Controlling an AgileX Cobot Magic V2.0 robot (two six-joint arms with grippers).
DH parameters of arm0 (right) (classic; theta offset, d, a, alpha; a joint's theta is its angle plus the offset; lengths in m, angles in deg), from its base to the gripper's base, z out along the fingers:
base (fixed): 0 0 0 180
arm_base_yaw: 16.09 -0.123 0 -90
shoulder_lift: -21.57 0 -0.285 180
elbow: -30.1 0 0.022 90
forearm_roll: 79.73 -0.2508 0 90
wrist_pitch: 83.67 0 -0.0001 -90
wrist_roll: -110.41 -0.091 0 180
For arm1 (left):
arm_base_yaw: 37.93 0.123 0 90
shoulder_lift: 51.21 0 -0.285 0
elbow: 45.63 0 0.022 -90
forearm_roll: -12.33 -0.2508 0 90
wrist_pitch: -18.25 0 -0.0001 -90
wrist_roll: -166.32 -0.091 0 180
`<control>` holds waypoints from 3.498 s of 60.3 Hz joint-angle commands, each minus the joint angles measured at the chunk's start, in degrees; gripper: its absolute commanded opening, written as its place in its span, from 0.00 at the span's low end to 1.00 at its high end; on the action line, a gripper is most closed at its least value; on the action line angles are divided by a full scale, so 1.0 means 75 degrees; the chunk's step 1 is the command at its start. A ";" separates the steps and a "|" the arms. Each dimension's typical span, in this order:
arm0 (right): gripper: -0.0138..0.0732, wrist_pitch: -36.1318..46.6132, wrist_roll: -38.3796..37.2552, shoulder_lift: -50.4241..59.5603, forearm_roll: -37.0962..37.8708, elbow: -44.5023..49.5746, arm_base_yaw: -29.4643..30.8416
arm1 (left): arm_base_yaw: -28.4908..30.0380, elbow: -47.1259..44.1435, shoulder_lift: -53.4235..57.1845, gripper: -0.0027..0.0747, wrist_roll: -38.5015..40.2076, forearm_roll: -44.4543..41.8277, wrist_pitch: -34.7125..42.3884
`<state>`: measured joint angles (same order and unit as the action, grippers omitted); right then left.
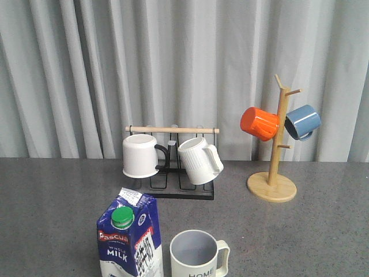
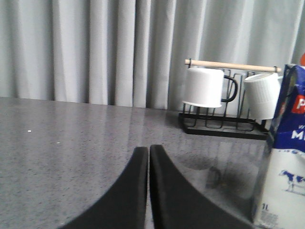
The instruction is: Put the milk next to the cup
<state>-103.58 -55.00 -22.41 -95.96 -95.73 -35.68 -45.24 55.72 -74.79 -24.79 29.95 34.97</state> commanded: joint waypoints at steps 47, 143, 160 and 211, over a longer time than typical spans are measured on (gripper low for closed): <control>0.15 0.0460 0.0037 0.0022 -0.0025 -0.0202 0.0012 | 0.0740 -0.0156 0.2239 0.02 -0.1206 -0.0020 -0.1968; 0.15 0.1053 0.0028 0.2180 0.1103 0.0349 0.1630 | 0.0740 -0.0156 0.2217 0.03 -0.1198 -0.0020 -0.1968; 0.15 0.3706 -0.1137 0.3677 0.1135 0.2884 0.1630 | 0.0740 -0.0156 0.2217 0.03 -0.1198 -0.0020 -0.1968; 0.15 0.3582 -0.1771 0.4988 0.1678 0.3343 0.2694 | 0.0740 -0.0156 0.2217 0.03 -0.1198 -0.0020 -0.1968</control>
<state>-80.35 -68.16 14.39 -84.04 -71.17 -15.91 -39.71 55.72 -58.32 -33.86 29.64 16.38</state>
